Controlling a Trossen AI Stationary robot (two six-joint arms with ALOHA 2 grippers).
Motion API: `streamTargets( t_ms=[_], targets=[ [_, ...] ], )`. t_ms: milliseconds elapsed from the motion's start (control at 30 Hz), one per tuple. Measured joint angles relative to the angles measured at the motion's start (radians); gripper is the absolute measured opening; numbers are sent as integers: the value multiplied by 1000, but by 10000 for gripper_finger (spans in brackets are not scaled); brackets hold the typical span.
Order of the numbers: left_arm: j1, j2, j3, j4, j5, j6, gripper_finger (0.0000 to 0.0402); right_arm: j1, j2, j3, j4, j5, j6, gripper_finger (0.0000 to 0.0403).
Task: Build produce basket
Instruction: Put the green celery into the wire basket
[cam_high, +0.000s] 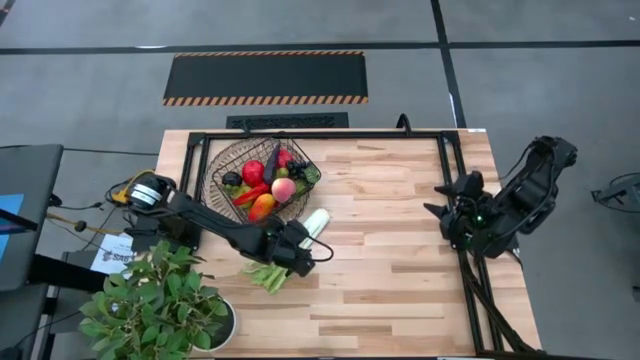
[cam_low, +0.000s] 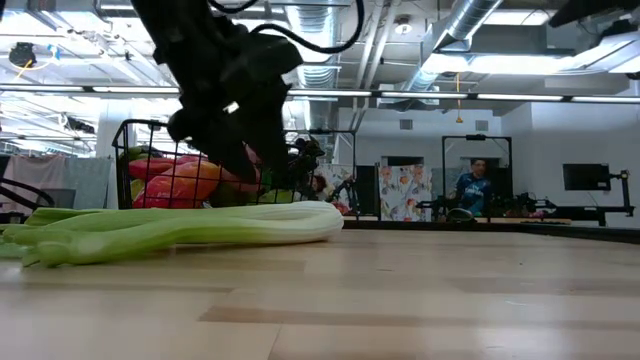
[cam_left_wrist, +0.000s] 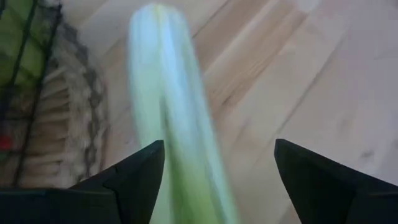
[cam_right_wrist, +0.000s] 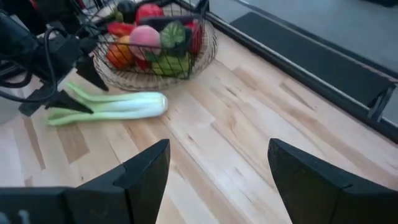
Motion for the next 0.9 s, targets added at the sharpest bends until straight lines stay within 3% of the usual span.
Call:
streamTargets(
  t_ms=[400, 900],
  targets=[
    [6, 58, 2, -43, -82, -16, 290, 0, 0, -30, 16, -10, 28, 291],
    [12, 194, 4, -15, 37, -91, 286, -1, 1, -30, 42, -9, 30, 291]
  ],
)
